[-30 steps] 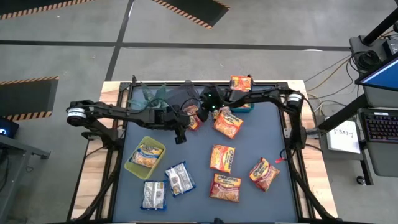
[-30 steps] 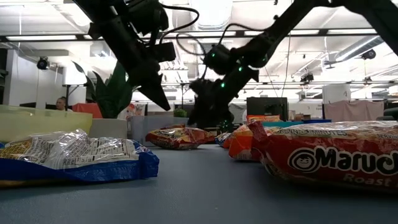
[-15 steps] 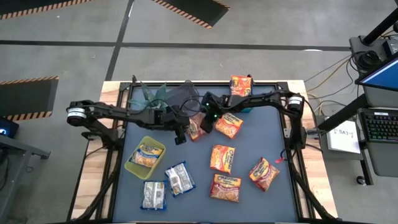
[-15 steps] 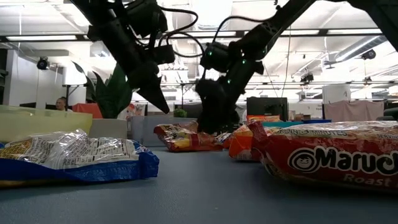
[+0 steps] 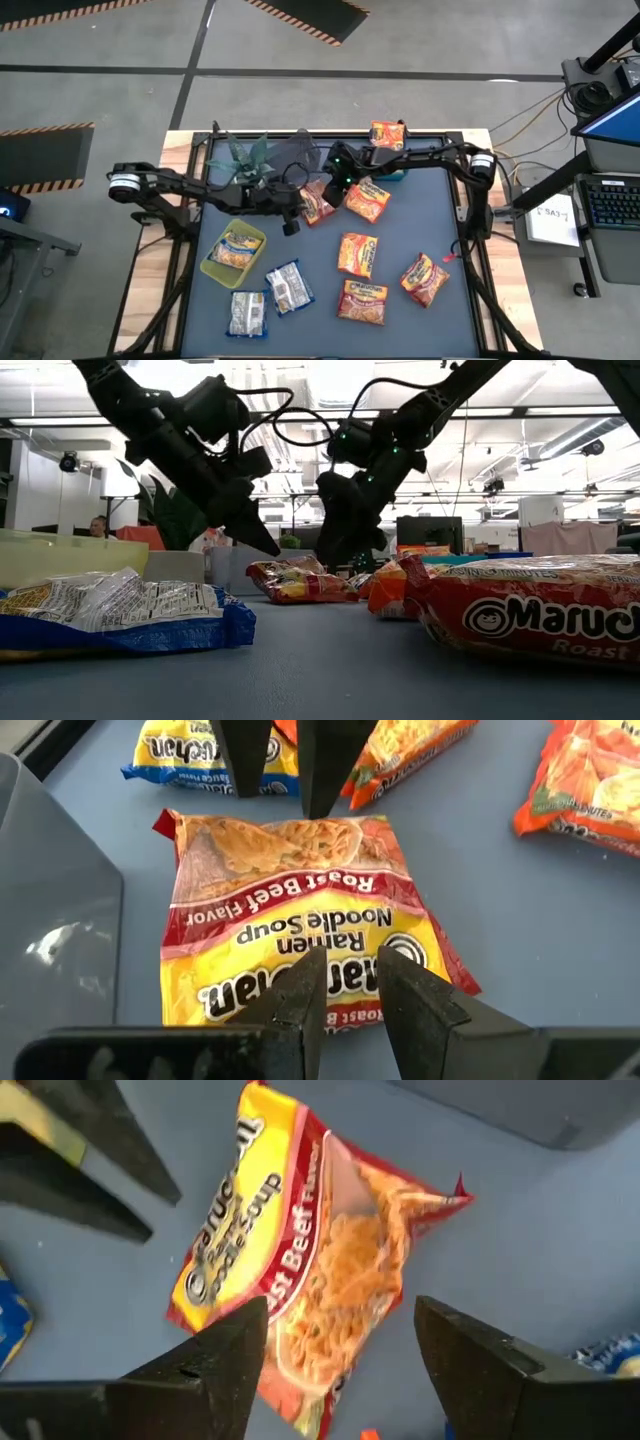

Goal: Sort Maruchan noodles
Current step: Put the red noodle pack into the black bin

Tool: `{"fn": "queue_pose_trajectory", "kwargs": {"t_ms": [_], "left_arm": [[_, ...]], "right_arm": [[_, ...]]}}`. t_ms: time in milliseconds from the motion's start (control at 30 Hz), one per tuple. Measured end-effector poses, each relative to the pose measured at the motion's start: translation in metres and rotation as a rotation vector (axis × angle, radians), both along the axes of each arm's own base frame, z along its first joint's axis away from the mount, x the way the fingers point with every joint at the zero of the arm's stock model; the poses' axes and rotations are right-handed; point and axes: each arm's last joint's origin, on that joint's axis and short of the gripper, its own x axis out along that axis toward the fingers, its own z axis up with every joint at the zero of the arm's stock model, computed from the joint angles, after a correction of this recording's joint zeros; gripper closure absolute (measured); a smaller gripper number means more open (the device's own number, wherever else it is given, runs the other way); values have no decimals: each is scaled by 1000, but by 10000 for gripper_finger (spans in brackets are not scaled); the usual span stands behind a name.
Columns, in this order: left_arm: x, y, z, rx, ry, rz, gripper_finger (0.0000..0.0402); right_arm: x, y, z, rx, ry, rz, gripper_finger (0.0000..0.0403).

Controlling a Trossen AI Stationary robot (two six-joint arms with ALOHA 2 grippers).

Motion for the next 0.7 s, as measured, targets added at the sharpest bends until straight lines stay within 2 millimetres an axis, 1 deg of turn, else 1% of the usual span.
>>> {"fn": "queue_pose_trajectory", "kwargs": {"t_ms": [233, 400, 533, 700], "left_arm": [[-7, 0, -9, 11, -73, 5, 326], [-11, 0, -15, 10, -84, 29, 326], [-9, 1, -24, 18, -81, 59, 326], [1, 1, -40, 13, -35, 64, 326]], "right_arm": [[2, -4, -8, 5, 4, -13, 119], [4, -6, -7, -1, -24, -19, 101], [3, -8, -7, -1, -22, -23, 93], [3, -8, -7, 0, -20, -24, 92]]}}
